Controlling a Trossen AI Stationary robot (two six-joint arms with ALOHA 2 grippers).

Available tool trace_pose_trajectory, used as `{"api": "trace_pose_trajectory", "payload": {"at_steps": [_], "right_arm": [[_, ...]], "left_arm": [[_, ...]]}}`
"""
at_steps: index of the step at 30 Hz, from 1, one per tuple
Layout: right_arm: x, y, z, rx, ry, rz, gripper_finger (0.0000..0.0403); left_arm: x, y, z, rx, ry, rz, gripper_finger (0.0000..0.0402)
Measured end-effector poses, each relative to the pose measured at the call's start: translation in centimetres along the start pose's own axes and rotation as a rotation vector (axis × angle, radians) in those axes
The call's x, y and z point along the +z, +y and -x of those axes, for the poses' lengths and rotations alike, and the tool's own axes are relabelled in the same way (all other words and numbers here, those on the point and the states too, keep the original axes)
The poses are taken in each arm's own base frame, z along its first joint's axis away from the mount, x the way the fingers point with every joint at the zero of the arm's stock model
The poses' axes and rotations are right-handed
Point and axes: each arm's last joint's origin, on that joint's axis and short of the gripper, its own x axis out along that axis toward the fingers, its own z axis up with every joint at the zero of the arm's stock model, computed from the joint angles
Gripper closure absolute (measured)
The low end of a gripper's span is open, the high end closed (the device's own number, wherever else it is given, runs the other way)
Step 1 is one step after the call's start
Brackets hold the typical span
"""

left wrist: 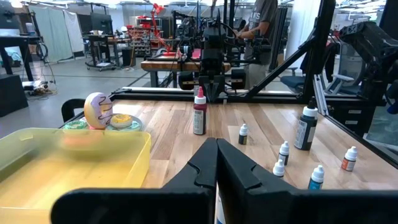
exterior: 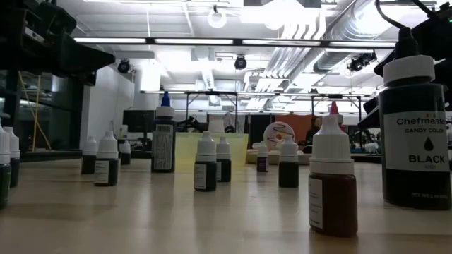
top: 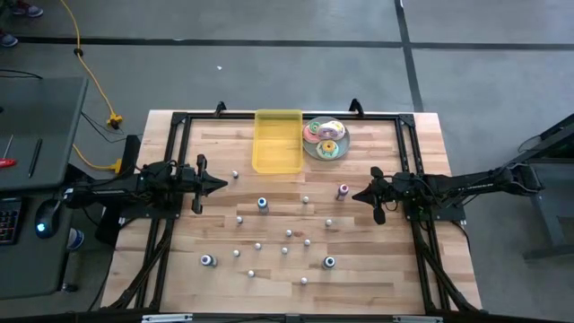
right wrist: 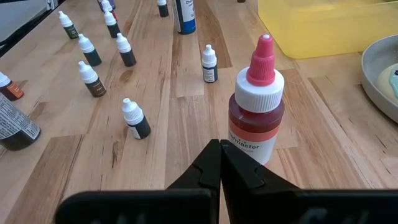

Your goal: Pick & Place food coloring

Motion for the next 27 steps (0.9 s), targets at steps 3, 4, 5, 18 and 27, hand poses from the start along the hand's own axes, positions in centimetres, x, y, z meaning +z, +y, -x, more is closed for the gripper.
{"api": "trace_pose_trajectory", "payload": {"at_steps": [3, 4, 5, 18, 27], "right_arm": [[0.02, 0.0, 0.0, 0.0, -0.001, 0.0, 0.0402], [0.01, 0.0, 0.0, 0.0, -0.001, 0.0, 0.0402], [0.01, 0.0, 0.0, 0.0, -0.001, 0.0, 0.0402], [0.02, 0.0, 0.0, 0.0, -0.001, 0.0, 0.0402], [0.02, 0.0, 0.0, 0.0, -0.001, 0.0, 0.0402]], "left_arm": [[0.0, 0.0, 0.0, 0.0, 0.0, 0.0, 0.0401], [0.0, 0.0, 0.0, 0.0, 0.0, 0.0, 0.0401], [0.0, 0.0, 0.0, 0.0, 0.0, 0.0, 0.0401], [0.01, -0.02, 0.0, -0.007, 0.0, 0.247, 0.0401], [0.02, -0.02, 0.0, -0.007, -0.001, 0.299, 0.0401]]}}
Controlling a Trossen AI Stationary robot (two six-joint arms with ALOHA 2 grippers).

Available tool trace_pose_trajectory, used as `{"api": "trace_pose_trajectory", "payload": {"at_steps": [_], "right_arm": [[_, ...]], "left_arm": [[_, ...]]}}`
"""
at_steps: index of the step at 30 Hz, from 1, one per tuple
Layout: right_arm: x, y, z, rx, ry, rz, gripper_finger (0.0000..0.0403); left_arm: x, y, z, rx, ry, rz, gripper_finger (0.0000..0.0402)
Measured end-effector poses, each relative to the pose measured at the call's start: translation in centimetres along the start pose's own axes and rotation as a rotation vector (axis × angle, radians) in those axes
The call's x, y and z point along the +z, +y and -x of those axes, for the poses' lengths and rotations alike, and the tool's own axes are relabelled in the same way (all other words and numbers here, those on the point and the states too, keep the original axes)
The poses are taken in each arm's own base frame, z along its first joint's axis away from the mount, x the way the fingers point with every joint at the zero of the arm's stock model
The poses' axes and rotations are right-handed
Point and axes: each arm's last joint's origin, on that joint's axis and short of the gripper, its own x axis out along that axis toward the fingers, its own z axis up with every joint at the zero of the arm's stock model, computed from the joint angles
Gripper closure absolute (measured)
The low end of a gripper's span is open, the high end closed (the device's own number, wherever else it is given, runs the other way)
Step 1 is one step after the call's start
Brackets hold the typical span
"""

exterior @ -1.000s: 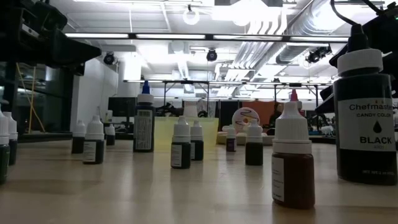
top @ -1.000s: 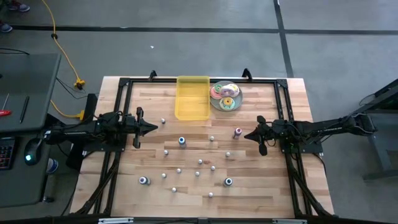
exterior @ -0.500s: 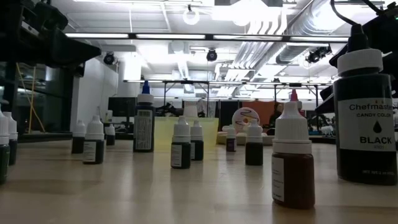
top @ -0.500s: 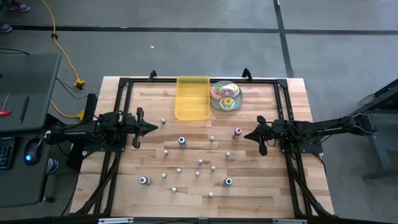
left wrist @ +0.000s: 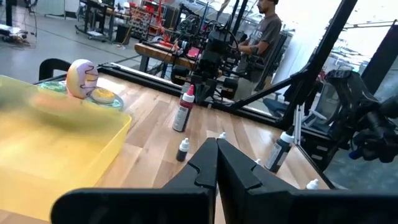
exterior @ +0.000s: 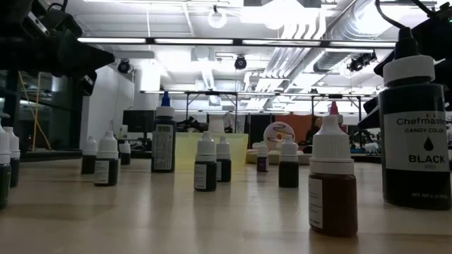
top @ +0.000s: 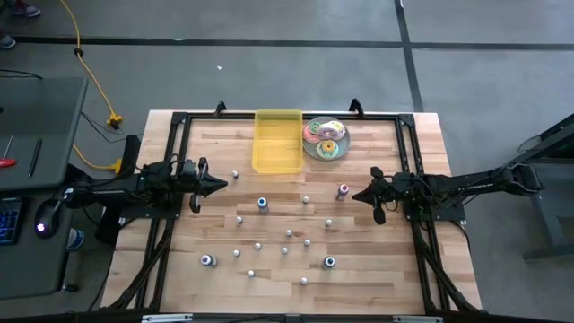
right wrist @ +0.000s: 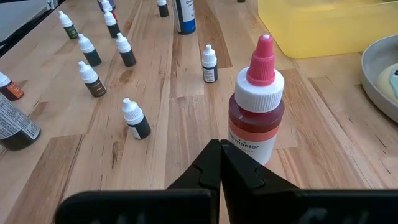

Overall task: Pick & Place food coloring
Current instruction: Put the big blue food coloring bottle into the bin

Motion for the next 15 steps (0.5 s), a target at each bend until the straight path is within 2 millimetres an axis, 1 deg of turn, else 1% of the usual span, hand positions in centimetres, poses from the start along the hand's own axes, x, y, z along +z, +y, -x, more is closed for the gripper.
{"api": "trace_pose_trajectory", "payload": {"at_steps": [2, 7, 15], "right_arm": [[0.0, 0.0, 0.0, 0.0, 0.0, 0.0, 0.0402], [0.0, 0.0, 0.0, 0.0, 0.0, 0.0, 0.0402], [0.0, 0.0, 0.0, 0.0, 0.0, 0.0, 0.0402]], "left_arm": [[0.0, 0.0, 0.0, 0.0, 0.0, 0.0, 0.0401], [0.05, 0.22, 0.01, 0.074, -0.022, 0.0, 0.0401], [-0.01, 0.12, 0.0, 0.04, -0.008, -0.011, 0.0401]]}}
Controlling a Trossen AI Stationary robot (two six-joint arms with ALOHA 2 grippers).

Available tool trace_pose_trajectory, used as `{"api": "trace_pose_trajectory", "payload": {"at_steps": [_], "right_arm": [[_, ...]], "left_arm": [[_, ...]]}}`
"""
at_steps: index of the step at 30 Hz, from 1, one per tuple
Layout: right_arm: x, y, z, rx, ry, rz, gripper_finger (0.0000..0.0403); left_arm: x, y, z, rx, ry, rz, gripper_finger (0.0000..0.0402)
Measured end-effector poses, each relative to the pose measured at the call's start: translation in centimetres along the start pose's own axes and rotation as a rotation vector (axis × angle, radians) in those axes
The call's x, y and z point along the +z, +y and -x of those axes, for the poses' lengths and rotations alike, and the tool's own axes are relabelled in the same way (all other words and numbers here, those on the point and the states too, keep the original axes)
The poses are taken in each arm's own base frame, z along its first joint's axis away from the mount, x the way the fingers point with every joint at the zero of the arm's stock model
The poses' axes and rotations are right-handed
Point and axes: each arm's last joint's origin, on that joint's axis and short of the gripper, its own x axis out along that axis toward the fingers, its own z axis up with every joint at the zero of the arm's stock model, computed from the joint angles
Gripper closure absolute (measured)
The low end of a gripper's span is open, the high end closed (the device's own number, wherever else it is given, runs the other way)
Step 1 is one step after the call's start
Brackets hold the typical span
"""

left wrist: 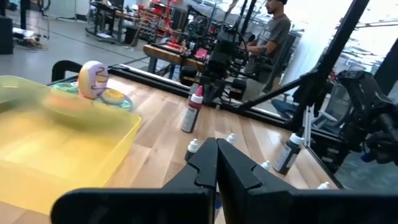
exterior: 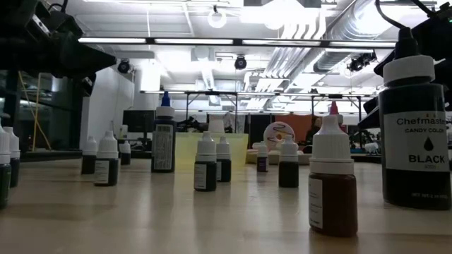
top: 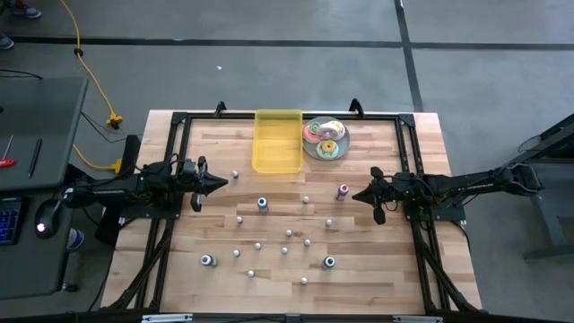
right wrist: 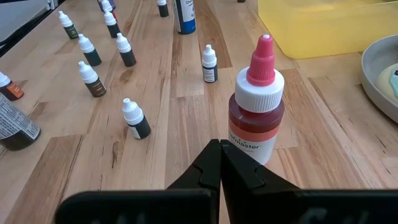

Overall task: Pick & Place food coloring
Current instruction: Put the big blue food coloring bottle into the bin

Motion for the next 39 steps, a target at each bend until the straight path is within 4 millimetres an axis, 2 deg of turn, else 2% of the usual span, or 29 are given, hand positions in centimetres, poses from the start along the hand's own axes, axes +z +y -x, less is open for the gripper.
{"api": "trace_pose_trajectory", "payload": {"at_steps": [6, 9, 15, 21, 30, 33, 39], "right_arm": [[0.0, 0.0, 0.0, 0.0, 0.0, 0.0, 0.0402], [0.0, 0.0, 0.0, 0.0, 0.0, 0.0, 0.0402], [0.0, 0.0, 0.0, 0.0, 0.0, 0.0, 0.0402], [0.0, 0.0, 0.0, 0.0, 0.0, 0.0, 0.0402], [0.0, 0.0, 0.0, 0.0, 0.0, 0.0, 0.0402], [0.0, 0.0, 0.0, 0.0, 0.0, 0.0, 0.0402], [0.0, 0.0, 0.0, 0.0, 0.0, 0.0, 0.0402]], "left_arm": [[0.8, -0.2, 0.3, 0.026, 0.028, -0.041, 0.0401], [2.7, -0.7, 0.7, 0.048, 0.052, -0.105, 0.0401], [6.4, -1.6, 0.8, 0.124, 0.091, -0.063, 0.0401], [10.4, -2.9, -0.2, 0.138, 0.188, -0.103, 0.0401], [15.8, -4.5, -2.2, 0.149, 0.413, -0.329, 0.0391], [16.9, -4.8, -3.1, 0.155, 0.473, -0.339, 0.0375], [17.7, -5.1, -4.6, 0.167, 0.595, -0.325, 0.0334]]}}
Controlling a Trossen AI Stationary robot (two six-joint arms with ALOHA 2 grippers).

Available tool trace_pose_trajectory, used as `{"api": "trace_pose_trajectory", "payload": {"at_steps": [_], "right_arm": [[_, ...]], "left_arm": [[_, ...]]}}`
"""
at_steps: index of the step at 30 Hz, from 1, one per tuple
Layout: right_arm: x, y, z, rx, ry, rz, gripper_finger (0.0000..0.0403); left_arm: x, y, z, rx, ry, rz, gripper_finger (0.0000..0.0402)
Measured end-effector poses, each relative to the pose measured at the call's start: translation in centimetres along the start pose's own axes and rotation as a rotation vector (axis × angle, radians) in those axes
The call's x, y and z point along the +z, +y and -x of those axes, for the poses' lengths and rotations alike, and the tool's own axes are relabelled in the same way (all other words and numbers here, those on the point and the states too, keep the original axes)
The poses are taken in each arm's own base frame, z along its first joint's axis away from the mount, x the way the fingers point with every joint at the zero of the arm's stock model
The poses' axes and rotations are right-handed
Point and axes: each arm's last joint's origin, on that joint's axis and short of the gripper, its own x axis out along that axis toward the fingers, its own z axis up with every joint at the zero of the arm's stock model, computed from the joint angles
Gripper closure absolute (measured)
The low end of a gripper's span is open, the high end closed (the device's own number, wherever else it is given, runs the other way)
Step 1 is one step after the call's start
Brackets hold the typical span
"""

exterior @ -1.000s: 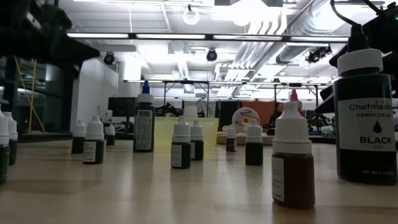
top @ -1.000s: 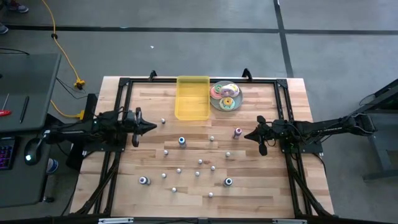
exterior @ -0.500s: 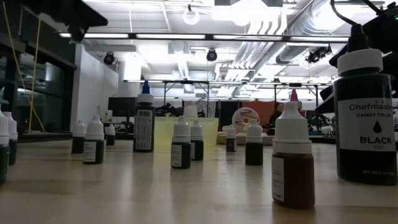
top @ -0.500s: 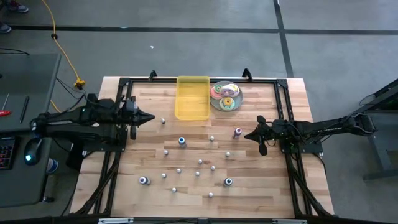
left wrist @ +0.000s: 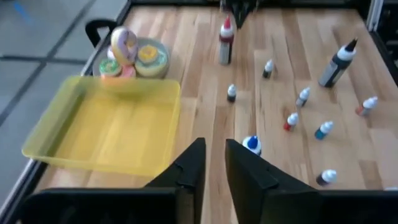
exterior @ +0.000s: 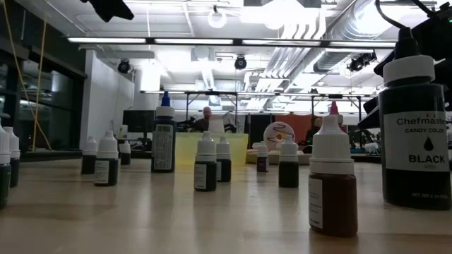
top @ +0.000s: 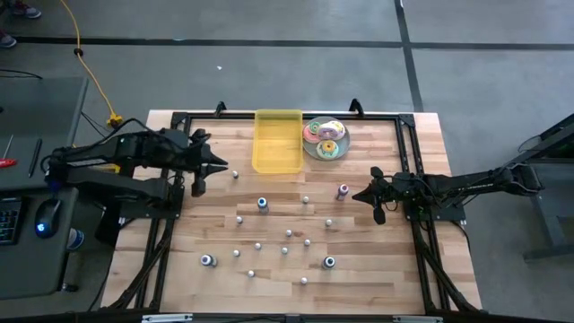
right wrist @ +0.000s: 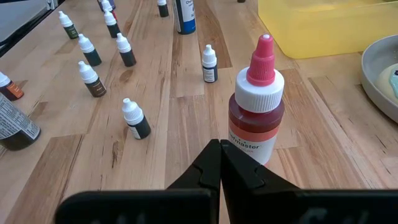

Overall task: Pick & Place food coloring
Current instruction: Put the big blue food coloring bottle into the bin

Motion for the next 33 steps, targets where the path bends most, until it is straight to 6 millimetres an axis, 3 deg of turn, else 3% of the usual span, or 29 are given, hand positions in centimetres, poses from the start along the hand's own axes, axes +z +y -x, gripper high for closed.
{"api": "trace_pose_trajectory", "payload": {"at_steps": [10, 20, 33], "right_arm": [[0.0, 0.0, 0.0, 0.0, 0.0, 0.0, 0.0402], [0.0, 0.0, 0.0, 0.0, 0.0, 0.0, 0.0402], [0.0, 0.0, 0.0, 0.0, 0.0, 0.0, 0.0402]], "left_arm": [[-0.1, -0.4, -2.3, -0.048, 0.169, 0.029, 0.0247], [-0.3, -2.4, -5.1, -0.1, 0.242, -0.129, 0.0138], [-3.6, -4.2, -10.6, -0.103, 0.087, -0.081, 0.0122]]}}
